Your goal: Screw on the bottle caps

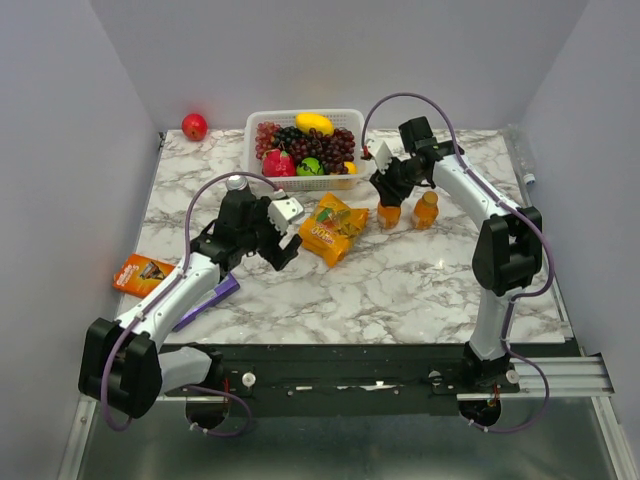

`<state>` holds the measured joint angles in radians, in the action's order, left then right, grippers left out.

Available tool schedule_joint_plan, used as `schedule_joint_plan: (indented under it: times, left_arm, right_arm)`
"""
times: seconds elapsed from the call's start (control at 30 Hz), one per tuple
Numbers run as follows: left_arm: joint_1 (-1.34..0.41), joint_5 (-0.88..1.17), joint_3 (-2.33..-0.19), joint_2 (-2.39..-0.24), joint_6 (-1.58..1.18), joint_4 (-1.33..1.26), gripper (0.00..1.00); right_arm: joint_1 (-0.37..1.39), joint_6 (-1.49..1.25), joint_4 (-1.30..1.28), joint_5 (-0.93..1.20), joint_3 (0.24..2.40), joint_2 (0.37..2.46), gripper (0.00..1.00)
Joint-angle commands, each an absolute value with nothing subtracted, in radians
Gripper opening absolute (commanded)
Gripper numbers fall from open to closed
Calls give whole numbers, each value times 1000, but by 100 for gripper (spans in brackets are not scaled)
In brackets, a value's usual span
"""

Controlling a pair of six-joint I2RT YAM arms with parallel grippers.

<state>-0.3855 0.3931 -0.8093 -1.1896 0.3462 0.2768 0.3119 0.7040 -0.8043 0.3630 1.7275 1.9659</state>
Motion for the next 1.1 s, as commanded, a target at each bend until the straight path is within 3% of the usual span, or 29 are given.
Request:
schedule_joint_plan:
  times: [0.0, 0.23, 0.43, 0.6, 0.77, 1.07]
  left_arm:
    - [-379, 457, -808, -1207, 333, 235, 99]
    - [-379, 529, -836, -1233, 334, 229, 99]
    - [-379, 564, -905, -1250, 282, 204, 99]
    - [-379, 571, -991, -1299, 242, 207, 99]
    - [-379, 548, -1170, -1428, 355, 374, 99]
    - [-371, 486, -1331, -1554, 465, 483, 99]
  right_arm:
    - [304, 681, -831, 374, 1749, 1977, 56]
    - [304, 675, -851, 362, 1764, 1976, 60]
    - [284, 572, -907, 290, 2041, 1976, 61]
    - [121, 479, -793, 126, 2134, 2025, 59]
    - [-62, 469, -775, 43, 2197, 2131, 55]
    - [-219, 548, -677, -126, 2250, 2279, 54]
